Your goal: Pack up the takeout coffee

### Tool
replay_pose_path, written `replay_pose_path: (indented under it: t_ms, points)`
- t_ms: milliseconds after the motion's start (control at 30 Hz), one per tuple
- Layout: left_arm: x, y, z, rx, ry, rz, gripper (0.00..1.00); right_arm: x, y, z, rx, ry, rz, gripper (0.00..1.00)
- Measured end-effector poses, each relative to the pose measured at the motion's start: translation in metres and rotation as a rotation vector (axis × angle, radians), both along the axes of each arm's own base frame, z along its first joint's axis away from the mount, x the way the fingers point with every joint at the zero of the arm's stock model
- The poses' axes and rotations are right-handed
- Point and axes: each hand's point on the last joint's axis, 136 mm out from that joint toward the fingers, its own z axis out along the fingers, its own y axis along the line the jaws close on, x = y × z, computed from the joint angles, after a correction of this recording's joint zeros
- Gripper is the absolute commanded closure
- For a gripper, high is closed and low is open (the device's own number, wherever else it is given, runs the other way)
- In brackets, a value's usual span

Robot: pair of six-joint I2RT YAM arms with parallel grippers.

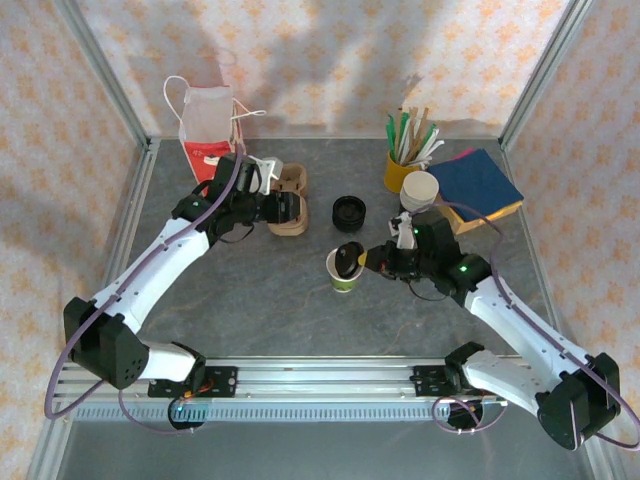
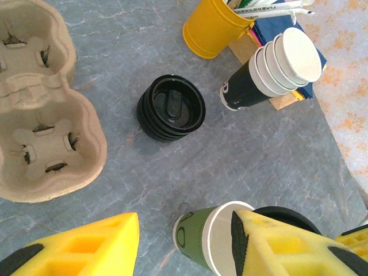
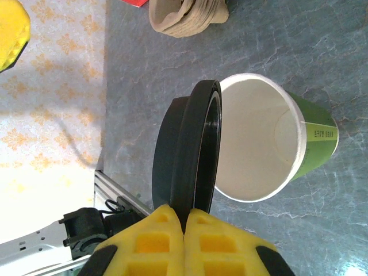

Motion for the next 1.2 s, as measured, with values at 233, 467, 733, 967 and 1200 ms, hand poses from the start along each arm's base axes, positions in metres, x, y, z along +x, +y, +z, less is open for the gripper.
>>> replay_pose_path:
  t_ms: [233,467,733,967,1200]
  points:
    - [-0.001,0.001,-0.006,0.004,0.011,0.001,0.51,0.0,-0.002,-0.009,0.012,0.032,-0.017,1.0]
    - [-0.001,0.001,-0.005,0.004,0.01,0.001,0.51,0.002,-0.006,-0.017,0.009,0.061,-0.038,0.93]
    - [-0.001,0.002,-0.003,0.002,0.007,0.011,0.5,0.005,-0.006,-0.026,-0.01,0.084,-0.041,0.88]
    - [0.001,0.005,-0.004,0.016,0.002,0.028,0.49,0.008,-0.006,-0.035,-0.034,0.101,-0.045,0.83]
    - [0.001,0.005,-0.004,0.017,0.002,0.03,0.49,0.009,-0.007,-0.039,-0.047,0.109,-0.048,0.81]
